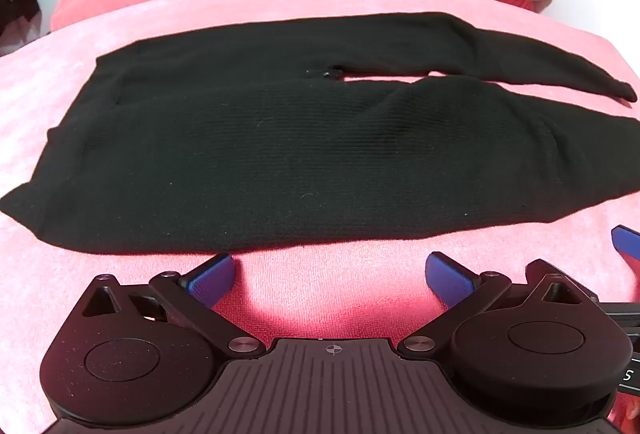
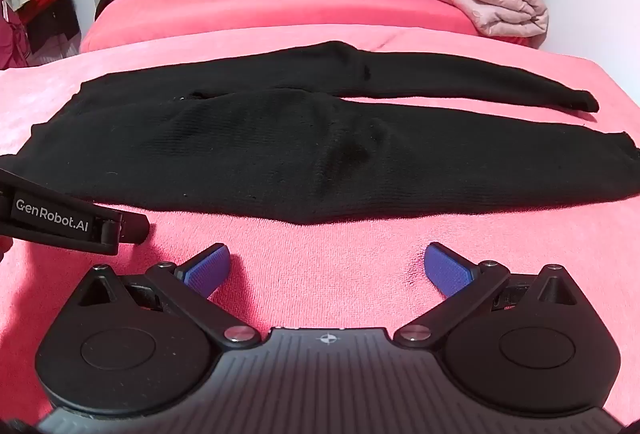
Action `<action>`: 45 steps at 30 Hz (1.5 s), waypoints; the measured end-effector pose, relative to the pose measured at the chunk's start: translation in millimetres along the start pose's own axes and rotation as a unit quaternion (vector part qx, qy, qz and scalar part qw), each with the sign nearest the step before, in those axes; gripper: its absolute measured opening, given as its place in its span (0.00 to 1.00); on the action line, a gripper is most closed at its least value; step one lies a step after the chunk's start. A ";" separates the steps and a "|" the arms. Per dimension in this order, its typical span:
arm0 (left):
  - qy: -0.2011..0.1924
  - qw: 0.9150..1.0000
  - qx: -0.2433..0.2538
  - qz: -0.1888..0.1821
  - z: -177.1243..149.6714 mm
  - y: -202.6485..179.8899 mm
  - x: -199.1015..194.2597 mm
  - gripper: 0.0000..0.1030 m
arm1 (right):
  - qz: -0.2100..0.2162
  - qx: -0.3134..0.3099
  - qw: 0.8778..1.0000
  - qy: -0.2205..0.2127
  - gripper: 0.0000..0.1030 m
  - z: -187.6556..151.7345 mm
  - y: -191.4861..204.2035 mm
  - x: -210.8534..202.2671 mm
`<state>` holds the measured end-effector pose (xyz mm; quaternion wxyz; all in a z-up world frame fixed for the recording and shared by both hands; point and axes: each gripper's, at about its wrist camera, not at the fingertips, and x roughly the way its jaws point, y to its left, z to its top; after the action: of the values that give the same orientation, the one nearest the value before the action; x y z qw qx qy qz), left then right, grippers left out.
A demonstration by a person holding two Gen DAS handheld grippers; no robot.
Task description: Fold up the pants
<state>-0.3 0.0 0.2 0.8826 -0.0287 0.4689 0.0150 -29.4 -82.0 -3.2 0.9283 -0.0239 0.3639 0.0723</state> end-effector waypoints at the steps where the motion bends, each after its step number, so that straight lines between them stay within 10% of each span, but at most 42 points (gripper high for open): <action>1: 0.001 1.000 0.000 0.000 0.0 0.0 0.0 1.00 | 0.000 -0.001 1.000 -0.001 1.00 -0.3 0.3 0.0; 45: -0.003 1.000 0.001 0.000 2.1 -0.4 -4.0 1.00 | 0.000 -0.012 1.000 -0.025 1.00 -8.4 4.3 -7.8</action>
<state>-0.7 -0.3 4.7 0.8840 -0.0279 0.4664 0.0149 -41.3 -79.5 -4.0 0.9368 -0.0338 0.3396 0.0769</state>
